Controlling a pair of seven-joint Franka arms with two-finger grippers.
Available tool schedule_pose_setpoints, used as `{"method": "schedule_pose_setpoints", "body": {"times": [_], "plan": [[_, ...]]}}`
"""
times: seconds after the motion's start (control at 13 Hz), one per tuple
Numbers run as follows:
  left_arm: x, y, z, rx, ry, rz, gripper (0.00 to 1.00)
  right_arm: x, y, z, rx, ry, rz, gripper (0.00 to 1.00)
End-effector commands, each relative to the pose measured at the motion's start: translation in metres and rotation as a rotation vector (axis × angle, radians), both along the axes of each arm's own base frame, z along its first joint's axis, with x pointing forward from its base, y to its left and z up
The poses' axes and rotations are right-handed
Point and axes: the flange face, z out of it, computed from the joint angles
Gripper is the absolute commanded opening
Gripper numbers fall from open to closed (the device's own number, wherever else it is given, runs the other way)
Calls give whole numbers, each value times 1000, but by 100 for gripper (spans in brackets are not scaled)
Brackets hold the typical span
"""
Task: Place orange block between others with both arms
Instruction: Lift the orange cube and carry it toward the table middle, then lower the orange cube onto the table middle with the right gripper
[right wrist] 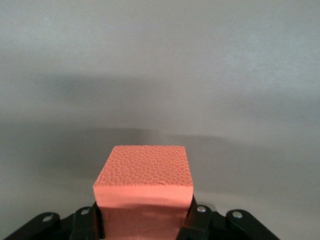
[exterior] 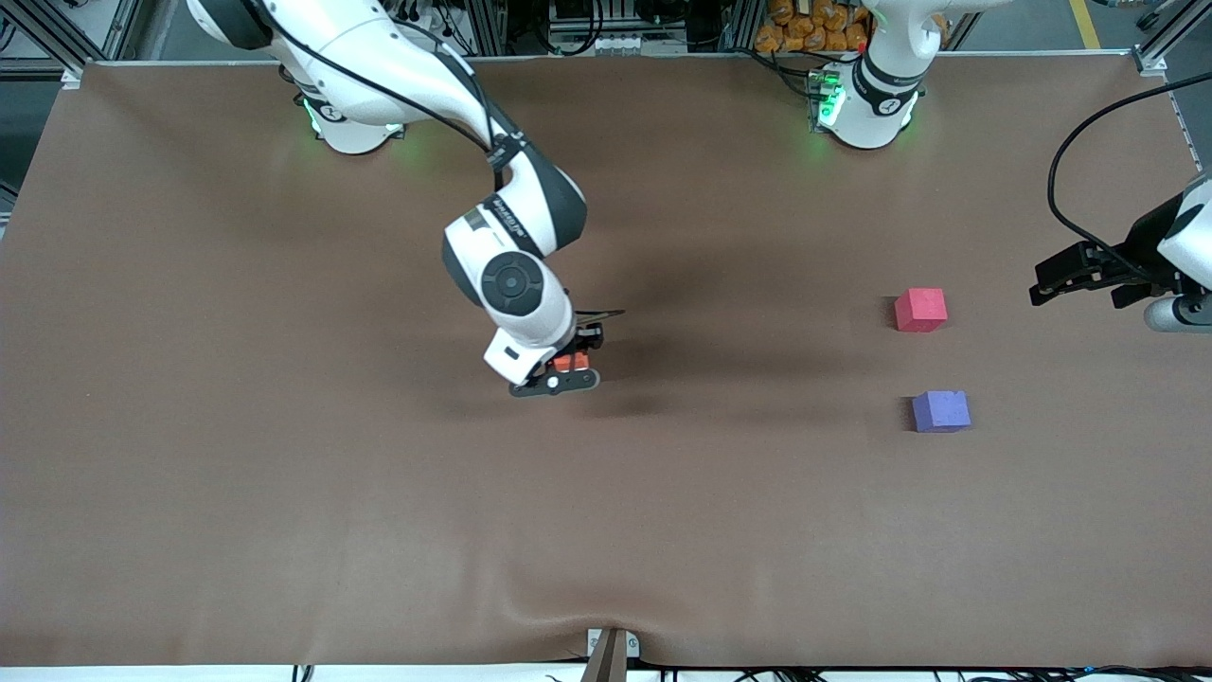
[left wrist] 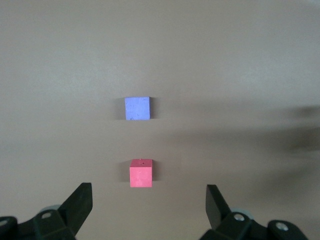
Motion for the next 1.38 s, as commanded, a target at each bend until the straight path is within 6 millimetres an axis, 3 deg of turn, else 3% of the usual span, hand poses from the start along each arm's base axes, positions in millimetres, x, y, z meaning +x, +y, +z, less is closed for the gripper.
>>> {"method": "schedule_pose_setpoints", "body": {"times": [0.0, 0.38, 0.84, 1.3], "plan": [[1, 0, 2, -25, 7, -8, 100, -5, 35, -9, 11, -9, -32, 0], [1, 1, 0, -25, 10, -8, 100, -24, 76, -31, 9, -8, -82, 0], [4, 0, -5, -25, 19, -11, 100, -38, 88, -54, 1, -5, -84, 0], [4, 1, -5, -25, 19, -10, 100, -41, 86, -76, -21, 13, -83, 1]]}}
